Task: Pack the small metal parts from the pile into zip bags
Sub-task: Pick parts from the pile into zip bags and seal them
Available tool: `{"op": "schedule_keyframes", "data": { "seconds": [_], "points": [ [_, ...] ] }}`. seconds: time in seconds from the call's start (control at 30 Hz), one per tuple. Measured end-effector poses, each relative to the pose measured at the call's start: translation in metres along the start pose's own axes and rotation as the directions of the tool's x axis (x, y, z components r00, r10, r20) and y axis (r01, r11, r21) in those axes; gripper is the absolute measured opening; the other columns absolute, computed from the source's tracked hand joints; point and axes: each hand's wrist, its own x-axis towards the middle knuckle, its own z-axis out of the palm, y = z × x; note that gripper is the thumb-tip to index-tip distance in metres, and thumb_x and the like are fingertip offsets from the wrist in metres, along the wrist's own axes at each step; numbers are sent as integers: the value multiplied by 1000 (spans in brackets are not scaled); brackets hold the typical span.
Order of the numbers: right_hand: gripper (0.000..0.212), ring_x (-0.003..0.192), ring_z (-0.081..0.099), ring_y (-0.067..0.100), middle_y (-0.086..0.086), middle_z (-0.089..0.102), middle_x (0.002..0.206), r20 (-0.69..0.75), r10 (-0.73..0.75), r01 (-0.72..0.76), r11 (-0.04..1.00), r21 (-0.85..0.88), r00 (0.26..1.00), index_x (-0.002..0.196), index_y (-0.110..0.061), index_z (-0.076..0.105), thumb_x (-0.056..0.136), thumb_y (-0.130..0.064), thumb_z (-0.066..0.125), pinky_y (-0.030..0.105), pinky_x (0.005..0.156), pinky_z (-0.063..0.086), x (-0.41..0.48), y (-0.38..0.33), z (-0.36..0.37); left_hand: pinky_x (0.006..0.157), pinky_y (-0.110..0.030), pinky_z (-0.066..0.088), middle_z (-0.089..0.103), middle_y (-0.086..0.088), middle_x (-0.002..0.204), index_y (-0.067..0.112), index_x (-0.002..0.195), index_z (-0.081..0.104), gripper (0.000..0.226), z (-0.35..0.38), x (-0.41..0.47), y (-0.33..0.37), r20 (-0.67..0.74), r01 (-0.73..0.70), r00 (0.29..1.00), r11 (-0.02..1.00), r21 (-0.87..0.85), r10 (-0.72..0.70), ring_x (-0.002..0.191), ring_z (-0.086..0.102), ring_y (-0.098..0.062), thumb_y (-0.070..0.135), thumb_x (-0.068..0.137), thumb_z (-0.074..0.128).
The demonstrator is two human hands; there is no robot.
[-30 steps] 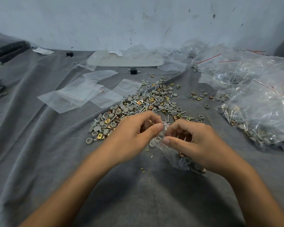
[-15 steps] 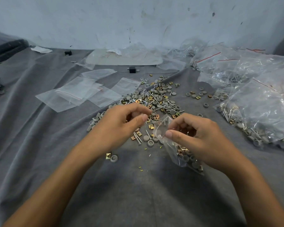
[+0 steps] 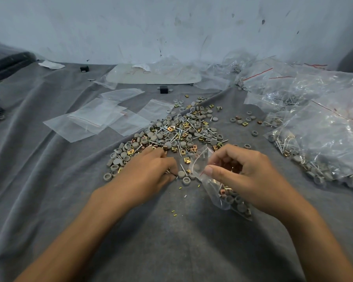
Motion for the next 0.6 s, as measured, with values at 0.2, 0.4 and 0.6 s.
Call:
{"op": "schedule_keyframes", "data": {
  "seconds": [0.2,0.4,0.6],
  "points": [
    [20,71,64,12,-5,69,79,4,3,-3,1000,5,1000,89,-33,70,84,-52,71,30,63,54,0,-1,0,95,-30,36,42,8,109,26,110,52,25,12,3,0,-16,34,999,991,127,-33,98,27,-9,45,103,39],
    [16,71,64,12,-6,69,78,22,13,-13,1000,16,1000,88,-32,70,85,-47,73,29,63,54,0,-2,3,69,-30,41,54,10,85,32,89,44,19,-11,0,7,-102,75,989,948,-310,-111,77,48,-9,44,100,33],
    [17,70,63,10,-9,68,78,36,-2,2,1000,-8,999,89,-35,69,84,-51,73,25,62,52,1,-2,7,62,-28,43,58,12,72,32,93,59,11,-19,-2,30,-130,-22,989,803,-596,-70,62,50,-1,38,101,54]
  ]
}}
